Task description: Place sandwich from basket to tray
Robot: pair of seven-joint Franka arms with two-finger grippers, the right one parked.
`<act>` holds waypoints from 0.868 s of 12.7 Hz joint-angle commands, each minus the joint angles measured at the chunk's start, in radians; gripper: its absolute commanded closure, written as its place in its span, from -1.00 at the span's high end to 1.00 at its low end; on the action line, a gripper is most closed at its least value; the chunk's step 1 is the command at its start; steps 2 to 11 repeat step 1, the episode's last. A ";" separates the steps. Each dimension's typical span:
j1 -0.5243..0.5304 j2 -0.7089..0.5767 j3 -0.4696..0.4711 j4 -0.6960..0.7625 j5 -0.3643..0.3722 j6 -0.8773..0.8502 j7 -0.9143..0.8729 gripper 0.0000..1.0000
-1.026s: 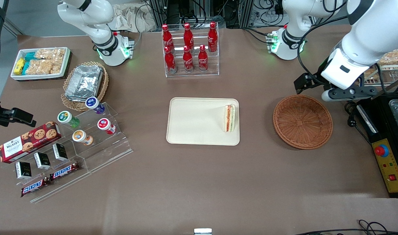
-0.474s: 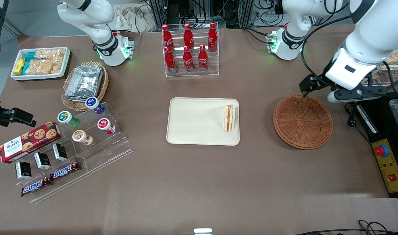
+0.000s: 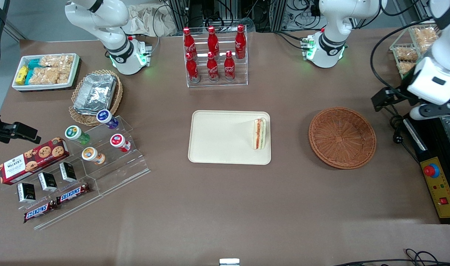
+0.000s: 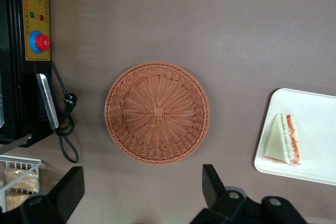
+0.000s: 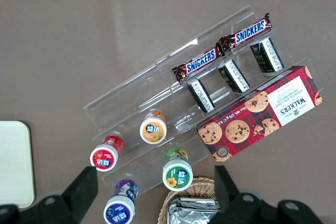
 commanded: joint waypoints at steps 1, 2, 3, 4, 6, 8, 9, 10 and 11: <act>0.030 -0.002 -0.005 0.021 0.004 -0.027 0.074 1.00; 0.030 -0.002 -0.005 0.021 0.004 -0.027 0.074 1.00; 0.030 -0.002 -0.005 0.021 0.004 -0.027 0.074 1.00; 0.030 -0.002 -0.005 0.021 0.004 -0.027 0.074 1.00; 0.030 -0.002 -0.005 0.021 0.004 -0.027 0.074 1.00; 0.030 -0.002 -0.005 0.021 0.004 -0.027 0.074 1.00; 0.030 -0.002 -0.005 0.021 0.004 -0.027 0.074 1.00; 0.030 -0.002 -0.005 0.021 0.004 -0.027 0.074 1.00; 0.030 -0.002 -0.005 0.021 0.004 -0.027 0.074 1.00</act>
